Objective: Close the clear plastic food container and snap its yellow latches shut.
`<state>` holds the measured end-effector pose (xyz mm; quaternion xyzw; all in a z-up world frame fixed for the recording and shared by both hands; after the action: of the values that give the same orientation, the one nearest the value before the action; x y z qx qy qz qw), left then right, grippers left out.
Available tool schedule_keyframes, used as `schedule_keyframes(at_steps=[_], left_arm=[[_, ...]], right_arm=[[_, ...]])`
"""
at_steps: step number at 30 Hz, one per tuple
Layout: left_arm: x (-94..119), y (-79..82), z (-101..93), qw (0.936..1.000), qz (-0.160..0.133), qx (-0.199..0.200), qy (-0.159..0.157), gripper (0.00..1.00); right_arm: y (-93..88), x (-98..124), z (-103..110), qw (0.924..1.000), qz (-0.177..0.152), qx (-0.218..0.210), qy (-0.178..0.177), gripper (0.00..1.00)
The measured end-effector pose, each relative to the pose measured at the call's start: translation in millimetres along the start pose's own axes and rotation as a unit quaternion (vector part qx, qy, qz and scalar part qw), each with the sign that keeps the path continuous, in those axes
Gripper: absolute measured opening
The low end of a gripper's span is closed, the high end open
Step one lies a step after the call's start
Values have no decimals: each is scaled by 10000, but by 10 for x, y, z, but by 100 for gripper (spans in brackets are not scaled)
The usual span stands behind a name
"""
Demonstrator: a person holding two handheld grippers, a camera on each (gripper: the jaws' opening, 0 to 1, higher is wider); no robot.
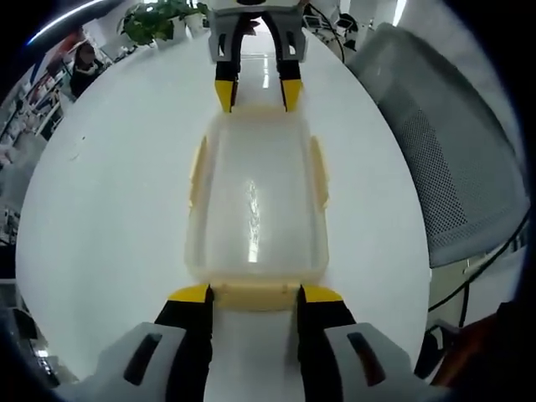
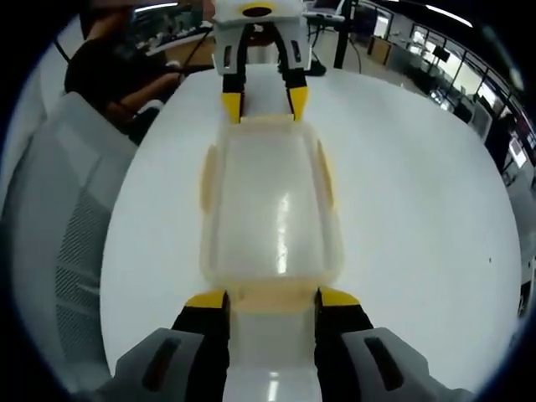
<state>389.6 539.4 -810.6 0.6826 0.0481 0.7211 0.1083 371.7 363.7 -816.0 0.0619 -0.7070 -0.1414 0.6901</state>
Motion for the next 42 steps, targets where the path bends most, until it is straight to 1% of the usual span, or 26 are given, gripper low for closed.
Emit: schedule_keyframes(at_steps=[2,6,10,23,31,34,38,42], left_arm=[[43,28,-3,10000,-1,0,-5,38],[123,80,29,9999,-14,-55,89,38],[179,128,40,9999,42,-59,141,38],[326,282,12,9997,-38,-69,226,38],[432,433,-2,9995,-94,-85,274,38],[482,495,8,9993,-113,-132,338,38],[496,567,-5,9992,-162,-154,333,38],[491,622,-18,9993,-141,-160,312,38]], right_arm=[[0,40,2,10000,-18,31,-20,38],[-13,111,-14,9999,-36,0,-95,38],[-19,197,-12,9998,-70,-3,-175,38],[-88,405,3,9994,-62,66,-335,38],[-165,564,17,9989,-57,111,-450,38],[-205,632,15,9987,-80,103,-500,38],[-256,669,23,9987,-89,94,-489,38],[-302,698,43,9987,-39,97,-502,38]])
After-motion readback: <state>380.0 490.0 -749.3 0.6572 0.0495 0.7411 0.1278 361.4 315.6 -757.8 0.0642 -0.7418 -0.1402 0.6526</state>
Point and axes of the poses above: the point that each gripper's makers call its tool centre point, and the gripper's own axes: x roughly backward along the fingers, z roughly to its left, y roughly out of its top, the point moved 2 cm from there along x, roughly backward along the fingers, and after that the axes turned 10 degrees about z, right-handed, at the moved point
